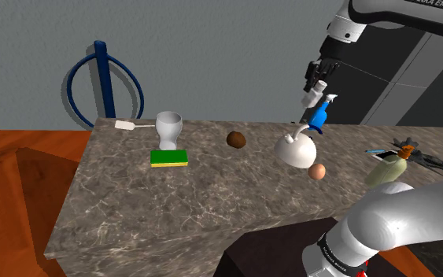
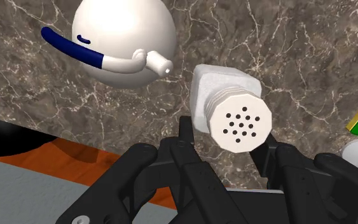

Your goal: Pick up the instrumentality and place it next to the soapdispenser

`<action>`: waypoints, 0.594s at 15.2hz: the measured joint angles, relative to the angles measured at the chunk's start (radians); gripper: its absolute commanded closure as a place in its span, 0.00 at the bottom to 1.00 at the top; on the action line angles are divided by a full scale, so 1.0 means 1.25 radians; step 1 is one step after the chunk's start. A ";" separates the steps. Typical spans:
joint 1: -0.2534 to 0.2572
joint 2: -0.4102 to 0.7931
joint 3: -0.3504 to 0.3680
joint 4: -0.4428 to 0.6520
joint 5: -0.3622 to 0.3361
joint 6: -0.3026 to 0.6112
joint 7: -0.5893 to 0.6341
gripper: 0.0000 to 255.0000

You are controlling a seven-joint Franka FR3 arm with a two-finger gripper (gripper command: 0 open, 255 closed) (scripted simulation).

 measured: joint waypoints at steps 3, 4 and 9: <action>-0.017 -0.046 -0.036 -0.027 -0.022 -0.015 -0.047 1.00; -0.023 -0.067 -0.045 -0.044 -0.030 -0.017 -0.060 1.00; -0.054 -0.124 -0.114 -0.068 -0.076 -0.039 -0.146 1.00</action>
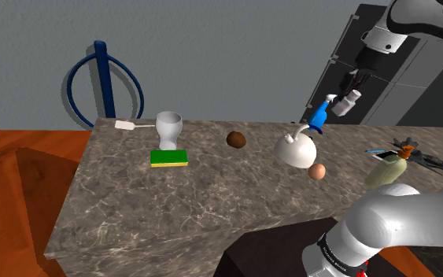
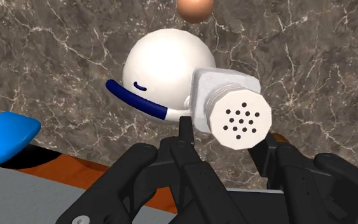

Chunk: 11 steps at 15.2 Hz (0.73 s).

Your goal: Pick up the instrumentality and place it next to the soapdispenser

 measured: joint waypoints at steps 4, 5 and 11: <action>-0.023 -0.034 -0.055 0.002 -0.039 -0.025 -0.070 1.00; -0.027 -0.035 -0.073 0.006 -0.049 -0.025 -0.089 1.00; -0.054 -0.059 -0.164 0.033 -0.109 -0.051 -0.200 1.00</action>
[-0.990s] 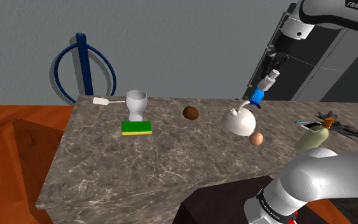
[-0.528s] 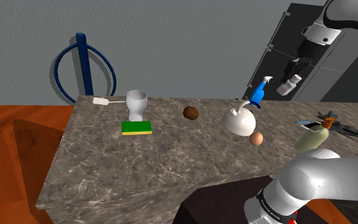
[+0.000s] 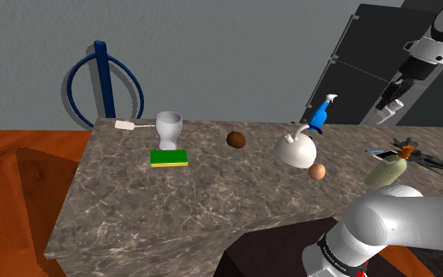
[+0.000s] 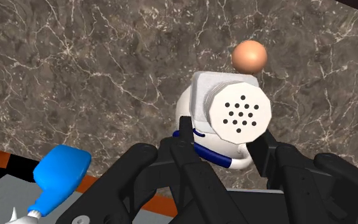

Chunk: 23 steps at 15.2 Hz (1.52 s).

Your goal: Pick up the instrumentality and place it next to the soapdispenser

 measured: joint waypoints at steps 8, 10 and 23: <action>-0.016 -0.005 -0.112 0.038 -0.065 -0.004 -0.122 1.00; -0.020 -0.013 -0.120 0.015 -0.073 0.012 -0.125 1.00; -0.043 -0.058 -0.159 -0.141 -0.115 0.127 -0.110 1.00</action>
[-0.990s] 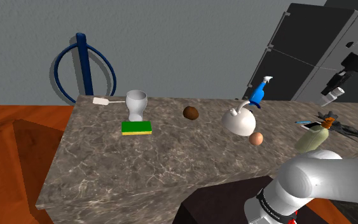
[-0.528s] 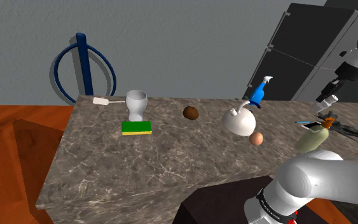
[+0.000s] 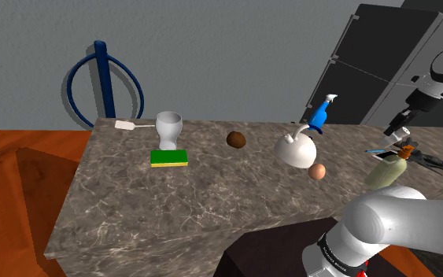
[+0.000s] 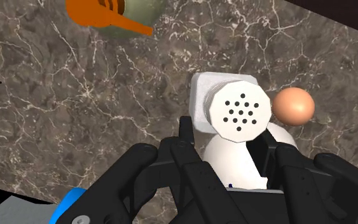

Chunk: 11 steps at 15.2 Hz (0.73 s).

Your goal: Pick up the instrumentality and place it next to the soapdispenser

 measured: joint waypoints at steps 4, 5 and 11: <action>-0.008 -0.012 -0.013 -0.047 -0.015 0.036 0.005 1.00; -0.008 -0.011 -0.018 -0.054 -0.018 0.044 0.006 1.00; -0.018 -0.019 -0.046 -0.117 -0.043 0.102 0.010 1.00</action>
